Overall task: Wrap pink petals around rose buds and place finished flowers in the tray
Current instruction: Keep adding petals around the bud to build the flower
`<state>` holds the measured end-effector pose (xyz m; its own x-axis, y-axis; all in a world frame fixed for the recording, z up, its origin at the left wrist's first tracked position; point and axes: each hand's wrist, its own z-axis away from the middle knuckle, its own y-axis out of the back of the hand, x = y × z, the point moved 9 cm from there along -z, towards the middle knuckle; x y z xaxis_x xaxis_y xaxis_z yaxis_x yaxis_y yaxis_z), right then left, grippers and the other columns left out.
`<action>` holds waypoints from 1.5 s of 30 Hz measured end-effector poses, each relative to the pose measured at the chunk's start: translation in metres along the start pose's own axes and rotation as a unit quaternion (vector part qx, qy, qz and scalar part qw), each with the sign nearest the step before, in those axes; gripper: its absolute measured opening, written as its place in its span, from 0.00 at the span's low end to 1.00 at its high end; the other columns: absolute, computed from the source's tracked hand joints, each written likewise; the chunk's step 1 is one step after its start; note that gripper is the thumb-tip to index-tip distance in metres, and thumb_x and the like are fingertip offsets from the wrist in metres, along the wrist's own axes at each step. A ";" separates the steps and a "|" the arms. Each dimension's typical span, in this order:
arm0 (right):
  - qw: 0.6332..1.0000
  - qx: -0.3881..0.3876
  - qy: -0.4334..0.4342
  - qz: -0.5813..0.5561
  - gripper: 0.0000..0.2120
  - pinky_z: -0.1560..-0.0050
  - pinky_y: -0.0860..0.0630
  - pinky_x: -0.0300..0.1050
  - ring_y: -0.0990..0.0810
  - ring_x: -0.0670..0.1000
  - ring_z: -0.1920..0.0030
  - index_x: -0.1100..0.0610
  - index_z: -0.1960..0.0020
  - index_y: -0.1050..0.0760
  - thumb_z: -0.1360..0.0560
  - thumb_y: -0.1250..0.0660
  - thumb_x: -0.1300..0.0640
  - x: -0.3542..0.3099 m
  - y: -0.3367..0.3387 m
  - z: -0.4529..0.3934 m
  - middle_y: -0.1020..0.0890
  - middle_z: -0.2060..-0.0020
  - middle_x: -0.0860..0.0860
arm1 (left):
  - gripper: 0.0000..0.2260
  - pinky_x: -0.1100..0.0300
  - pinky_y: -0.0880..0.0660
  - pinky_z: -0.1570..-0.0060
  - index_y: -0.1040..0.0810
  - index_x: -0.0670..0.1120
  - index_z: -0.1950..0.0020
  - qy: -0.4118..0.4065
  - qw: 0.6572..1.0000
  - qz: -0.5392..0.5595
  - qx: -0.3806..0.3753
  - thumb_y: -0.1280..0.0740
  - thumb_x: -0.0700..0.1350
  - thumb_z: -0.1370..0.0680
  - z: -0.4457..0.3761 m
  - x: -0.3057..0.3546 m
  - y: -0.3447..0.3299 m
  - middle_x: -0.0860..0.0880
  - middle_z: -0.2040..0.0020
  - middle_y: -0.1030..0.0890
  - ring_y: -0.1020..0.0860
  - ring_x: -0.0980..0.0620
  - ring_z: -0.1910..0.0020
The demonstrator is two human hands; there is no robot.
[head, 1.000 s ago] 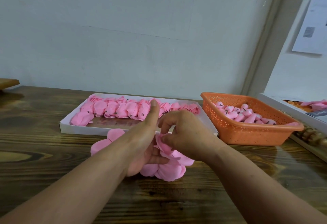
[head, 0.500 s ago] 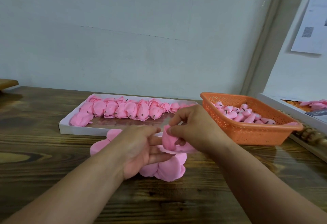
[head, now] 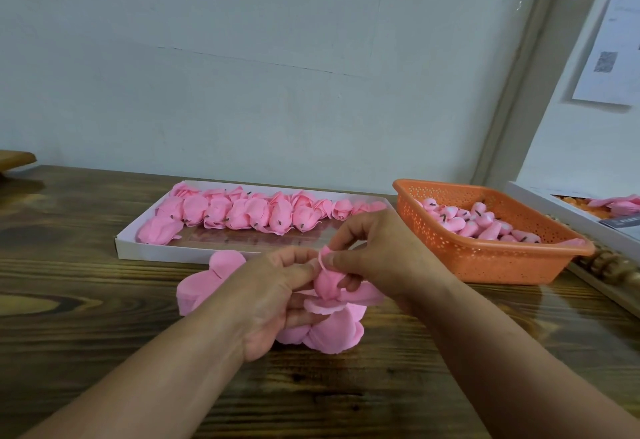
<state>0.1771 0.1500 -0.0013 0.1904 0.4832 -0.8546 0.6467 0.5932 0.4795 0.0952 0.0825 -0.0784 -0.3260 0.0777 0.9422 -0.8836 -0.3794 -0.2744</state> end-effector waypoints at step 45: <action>0.995 0.030 -0.024 -0.095 0.12 0.77 0.29 0.34 0.26 0.44 0.80 0.61 0.69 0.24 0.32 0.32 0.74 0.010 0.007 -0.006 0.24 0.80 0.49 | 0.11 0.60 0.19 0.65 0.24 0.41 0.56 -0.078 0.996 -0.007 -0.035 0.30 0.43 0.36 0.009 0.005 0.002 0.39 0.57 0.15 0.15 0.47 0.60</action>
<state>0.1792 0.1630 -0.0047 0.0939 0.3342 -0.9378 0.7173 0.6306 0.2965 0.0949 0.0736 -0.0730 -0.2615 -0.0638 0.9631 -0.9108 -0.3139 -0.2681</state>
